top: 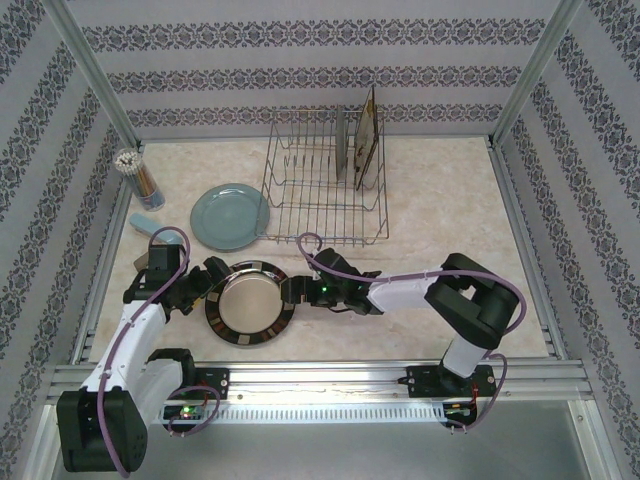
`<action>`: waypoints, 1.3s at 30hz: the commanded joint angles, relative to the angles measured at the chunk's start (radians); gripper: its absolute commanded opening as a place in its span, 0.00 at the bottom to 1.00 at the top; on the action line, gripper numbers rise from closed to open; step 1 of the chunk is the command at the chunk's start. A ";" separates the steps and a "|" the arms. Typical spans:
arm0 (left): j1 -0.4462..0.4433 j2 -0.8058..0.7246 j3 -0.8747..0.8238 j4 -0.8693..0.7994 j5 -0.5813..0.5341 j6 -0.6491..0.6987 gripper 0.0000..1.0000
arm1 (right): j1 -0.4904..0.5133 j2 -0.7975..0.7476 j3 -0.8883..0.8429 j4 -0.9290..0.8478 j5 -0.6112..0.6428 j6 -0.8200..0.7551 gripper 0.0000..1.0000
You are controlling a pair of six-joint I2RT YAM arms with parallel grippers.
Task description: Load the plates into the dish rack
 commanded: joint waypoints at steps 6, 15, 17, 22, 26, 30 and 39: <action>0.012 0.001 -0.011 0.016 -0.042 0.025 1.00 | 0.022 0.044 0.039 0.057 0.008 0.023 0.77; 0.011 0.006 -0.032 0.036 -0.047 0.018 1.00 | 0.035 0.045 0.063 0.050 0.002 0.028 0.75; 0.010 0.004 -0.038 0.042 -0.040 0.013 1.00 | 0.036 0.047 0.067 0.047 0.001 0.028 0.75; 0.010 -0.001 -0.050 0.065 -0.019 0.001 1.00 | 0.038 0.059 0.073 0.047 -0.002 0.034 0.74; 0.009 0.007 -0.061 0.098 0.004 -0.013 1.00 | 0.040 0.073 0.076 0.054 -0.003 0.049 0.74; 0.000 0.014 -0.080 0.132 0.019 -0.034 1.00 | 0.041 0.084 0.071 0.051 0.005 0.066 0.73; -0.017 0.021 -0.095 0.174 0.034 -0.064 1.00 | 0.041 0.091 0.068 0.070 -0.002 0.082 0.69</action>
